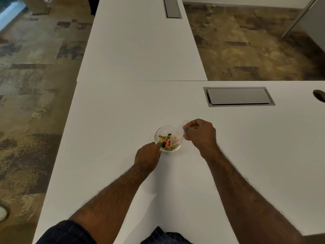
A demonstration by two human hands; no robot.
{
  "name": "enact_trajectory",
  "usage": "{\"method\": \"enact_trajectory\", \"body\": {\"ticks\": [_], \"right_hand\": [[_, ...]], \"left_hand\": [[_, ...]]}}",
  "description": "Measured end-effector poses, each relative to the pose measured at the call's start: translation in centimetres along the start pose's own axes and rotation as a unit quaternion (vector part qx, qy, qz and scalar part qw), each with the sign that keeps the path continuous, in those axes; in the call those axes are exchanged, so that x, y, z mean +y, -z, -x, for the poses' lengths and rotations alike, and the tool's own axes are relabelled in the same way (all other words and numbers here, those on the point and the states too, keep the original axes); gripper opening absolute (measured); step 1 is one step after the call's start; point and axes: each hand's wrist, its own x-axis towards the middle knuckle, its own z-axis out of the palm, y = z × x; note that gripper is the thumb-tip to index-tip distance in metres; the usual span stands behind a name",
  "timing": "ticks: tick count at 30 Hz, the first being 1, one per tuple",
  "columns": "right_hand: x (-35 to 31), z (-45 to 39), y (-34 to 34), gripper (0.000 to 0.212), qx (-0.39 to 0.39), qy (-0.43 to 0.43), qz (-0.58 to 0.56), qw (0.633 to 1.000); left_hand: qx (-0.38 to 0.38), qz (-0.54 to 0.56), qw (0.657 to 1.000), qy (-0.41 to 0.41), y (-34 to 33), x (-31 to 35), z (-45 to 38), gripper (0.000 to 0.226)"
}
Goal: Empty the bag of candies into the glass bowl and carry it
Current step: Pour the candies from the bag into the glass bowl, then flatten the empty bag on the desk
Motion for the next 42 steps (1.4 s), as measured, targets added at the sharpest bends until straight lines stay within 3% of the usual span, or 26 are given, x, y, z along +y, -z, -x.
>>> {"method": "enact_trajectory", "body": {"ticks": [4, 7, 8, 11, 13, 17, 21, 25, 30, 34, 37, 42], "right_hand": [[0.4, 1.5, 0.4, 0.007, -0.004, -0.037, -0.14, 0.989], [1.3, 3.4, 0.1, 0.007, -0.051, -0.061, -0.291, 0.953], [1.8, 4.2, -0.1, 0.009, -0.067, -0.064, -0.326, 0.941], [3.4, 6.8, -1.0, 0.016, -0.105, -0.082, -0.375, 0.917], [4.6, 8.6, -1.7, 0.016, -0.139, -0.105, -0.379, 0.909], [7.6, 11.9, -2.9, 0.01, -0.213, -0.155, -0.368, 0.892], [11.0, 14.5, -4.1, 0.013, -0.252, -0.21, -0.322, 0.888], [14.0, 15.9, -5.5, 0.011, -0.288, -0.185, -0.062, 0.937], [15.8, 16.3, -6.8, 0.024, -0.284, -0.157, 0.088, 0.942], [17.2, 16.2, -7.1, 0.053, -0.255, -0.051, 0.281, 0.924], [18.1, 16.4, -7.3, 0.047, -0.18, 0.144, 0.417, 0.879], [18.4, 16.0, -8.5, 0.06, -0.196, 0.282, 0.44, 0.83]], "left_hand": [[0.035, 0.036, 0.998, 0.032, 0.4, 0.4, 1.1, 0.043], [0.089, 0.192, 0.971, 0.113, 1.2, 1.3, 2.2, 0.039], [0.106, 0.294, 0.938, 0.149, 1.6, 1.6, 2.6, 0.036], [0.112, 0.558, 0.787, 0.237, 3.1, 2.6, 4.4, 0.039], [0.099, 0.6, 0.756, 0.242, 3.4, 2.6, 6.0, 0.046], [0.091, 0.58, 0.778, 0.226, 2.6, 1.6, 9.8, 0.057], [0.083, 0.557, 0.788, 0.247, 0.6, 0.0, 13.2, 0.043], [0.061, 0.445, 0.853, 0.266, -1.6, -1.2, 15.5, 0.038], [0.039, 0.371, 0.894, 0.249, -4.2, -2.3, 16.8, 0.045], [0.027, 0.325, 0.916, 0.232, -5.3, -2.9, 17.8, 0.043], [0.019, 0.208, 0.96, 0.184, -5.9, -2.8, 18.6, 0.049], [-0.024, -0.007, 0.997, 0.068, -7.0, -2.4, 19.3, 0.068]]}}
